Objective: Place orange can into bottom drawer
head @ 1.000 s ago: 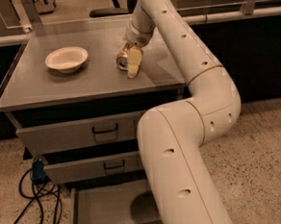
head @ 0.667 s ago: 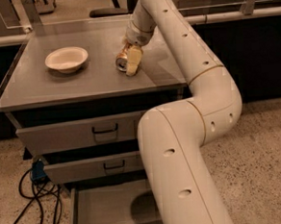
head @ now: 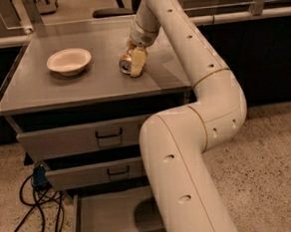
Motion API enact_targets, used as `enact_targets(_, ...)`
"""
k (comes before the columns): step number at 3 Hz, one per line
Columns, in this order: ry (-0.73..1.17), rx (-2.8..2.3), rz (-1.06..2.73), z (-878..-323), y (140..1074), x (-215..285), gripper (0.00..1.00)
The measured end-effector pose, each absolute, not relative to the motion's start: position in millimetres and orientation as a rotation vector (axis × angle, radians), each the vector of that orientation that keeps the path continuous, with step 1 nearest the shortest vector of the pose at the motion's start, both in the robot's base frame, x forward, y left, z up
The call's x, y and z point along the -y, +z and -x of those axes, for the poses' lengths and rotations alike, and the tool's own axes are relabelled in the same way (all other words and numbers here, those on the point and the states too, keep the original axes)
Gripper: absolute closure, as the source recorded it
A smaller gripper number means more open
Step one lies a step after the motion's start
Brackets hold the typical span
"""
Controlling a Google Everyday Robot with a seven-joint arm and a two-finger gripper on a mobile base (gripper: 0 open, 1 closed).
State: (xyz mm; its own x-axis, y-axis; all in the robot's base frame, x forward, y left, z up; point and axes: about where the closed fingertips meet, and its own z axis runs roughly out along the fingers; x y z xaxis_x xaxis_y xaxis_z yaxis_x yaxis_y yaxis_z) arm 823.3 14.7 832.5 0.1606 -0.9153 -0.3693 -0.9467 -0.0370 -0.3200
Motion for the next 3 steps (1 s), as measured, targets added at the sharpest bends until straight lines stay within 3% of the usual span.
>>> enact_targets(1, -0.158, -1.628, 2.014, -828, 902, -36, 1.0)
enact_targets(2, -0.373, -1.504, 2.059, -814, 970, -54, 1.0)
enact_targets(3, -0.432, -1.421, 2.048, -790, 1006, -55, 1.0)
